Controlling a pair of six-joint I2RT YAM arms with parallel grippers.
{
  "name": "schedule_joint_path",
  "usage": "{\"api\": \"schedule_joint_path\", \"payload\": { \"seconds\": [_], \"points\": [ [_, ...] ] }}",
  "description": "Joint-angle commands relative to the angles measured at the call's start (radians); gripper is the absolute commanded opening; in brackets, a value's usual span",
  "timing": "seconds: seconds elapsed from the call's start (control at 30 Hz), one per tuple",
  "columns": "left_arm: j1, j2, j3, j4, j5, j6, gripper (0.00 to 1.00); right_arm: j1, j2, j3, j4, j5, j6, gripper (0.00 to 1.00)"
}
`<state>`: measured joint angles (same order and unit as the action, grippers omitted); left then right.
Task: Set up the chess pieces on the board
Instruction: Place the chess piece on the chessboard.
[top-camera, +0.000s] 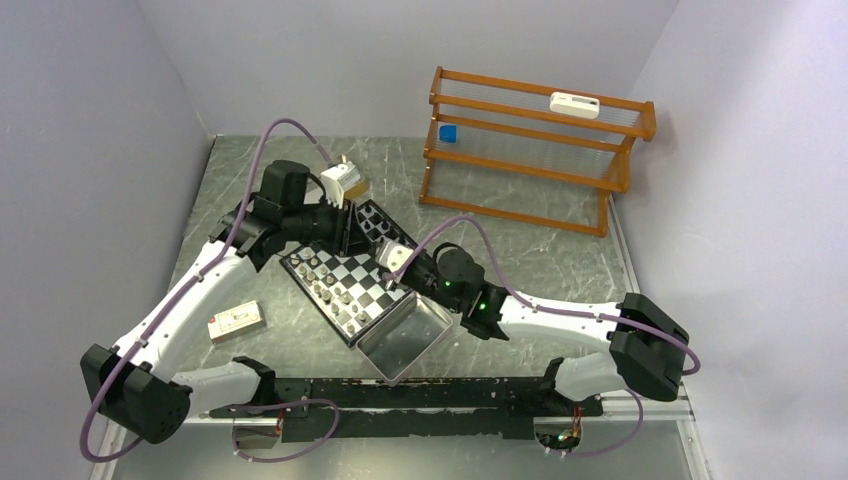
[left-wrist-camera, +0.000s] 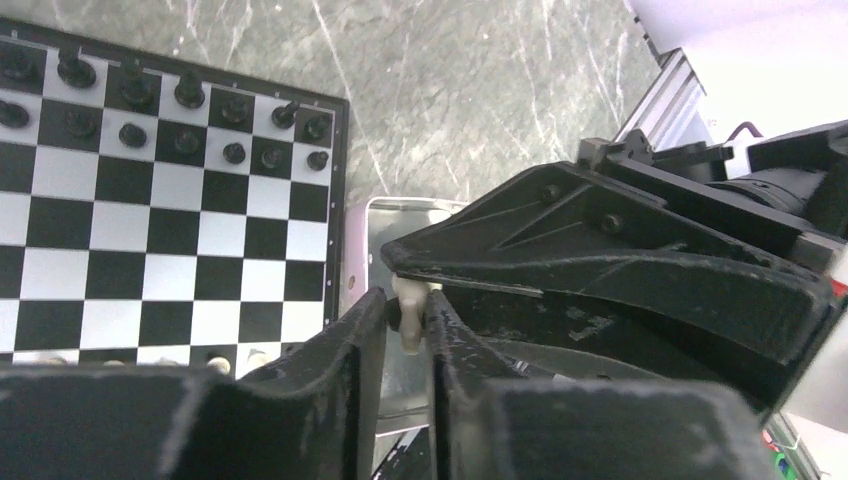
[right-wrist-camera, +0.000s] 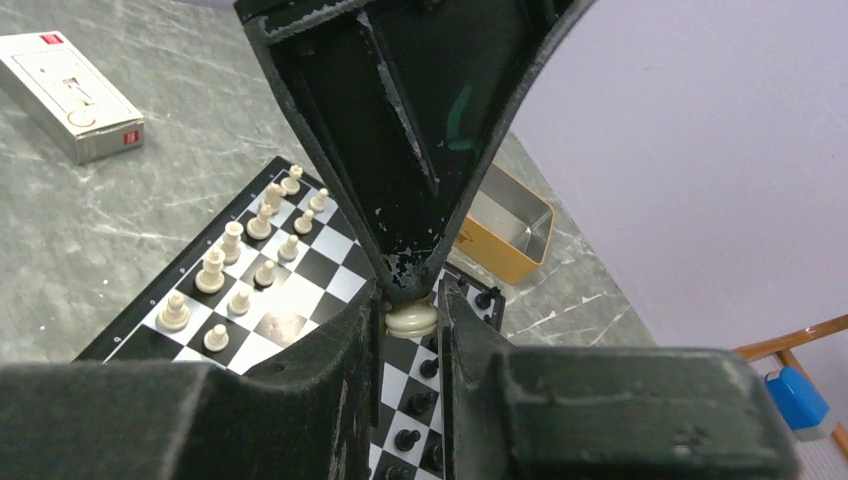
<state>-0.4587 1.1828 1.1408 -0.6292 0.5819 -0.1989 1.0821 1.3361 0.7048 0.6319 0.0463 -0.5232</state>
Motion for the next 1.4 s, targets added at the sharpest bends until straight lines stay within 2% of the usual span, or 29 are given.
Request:
{"api": "schedule_joint_path", "payload": {
  "seconds": [0.0,0.13,0.23,0.3,0.4,0.53,0.63,0.67,0.7,0.87,1.07,1.37],
  "points": [
    [-0.006,-0.028,-0.002,0.073,-0.024,-0.021,0.19,0.003,-0.009,-0.004,0.095,0.023,0.054,0.03],
    [-0.006,-0.029,0.023,0.03,-0.04,-0.021,0.06,0.003,-0.016,-0.008,0.09,0.043,0.069,0.05],
    [-0.005,-0.031,0.051,-0.016,-0.054,-0.015,0.05,0.003,-0.022,-0.013,0.08,0.05,0.105,0.17],
    [-0.006,-0.036,0.069,-0.055,-0.088,-0.012,0.05,0.004,-0.033,-0.011,0.048,0.062,0.15,0.29],
    [-0.006,-0.04,0.094,-0.136,-0.151,0.004,0.05,0.006,-0.082,-0.03,-0.034,0.042,0.221,0.53],
    [-0.009,-0.051,0.09,-0.238,-0.234,0.043,0.05,0.007,-0.223,-0.152,-0.054,0.02,0.312,0.75],
    [-0.012,-0.074,0.048,-0.274,-0.309,0.049,0.05,0.01,-0.379,-0.223,-0.097,0.04,0.367,0.82],
    [-0.016,-0.076,0.031,-0.282,-0.325,0.048,0.05,0.009,-0.424,-0.236,-0.124,0.045,0.382,0.88],
    [-0.021,-0.077,0.014,-0.285,-0.342,0.042,0.05,0.01,-0.464,-0.245,-0.153,0.051,0.395,0.98],
    [-0.072,-0.054,-0.065,-0.295,-0.443,-0.007,0.05,0.009,-0.63,-0.253,-0.326,0.066,0.406,1.0],
    [-0.147,-0.031,-0.1,-0.286,-0.615,-0.081,0.05,0.009,-0.731,-0.282,-0.404,0.126,0.42,1.0],
    [-0.259,0.004,-0.213,-0.238,-0.692,-0.213,0.05,0.01,-0.834,-0.283,-0.503,0.139,0.46,1.0]
  ]
}}
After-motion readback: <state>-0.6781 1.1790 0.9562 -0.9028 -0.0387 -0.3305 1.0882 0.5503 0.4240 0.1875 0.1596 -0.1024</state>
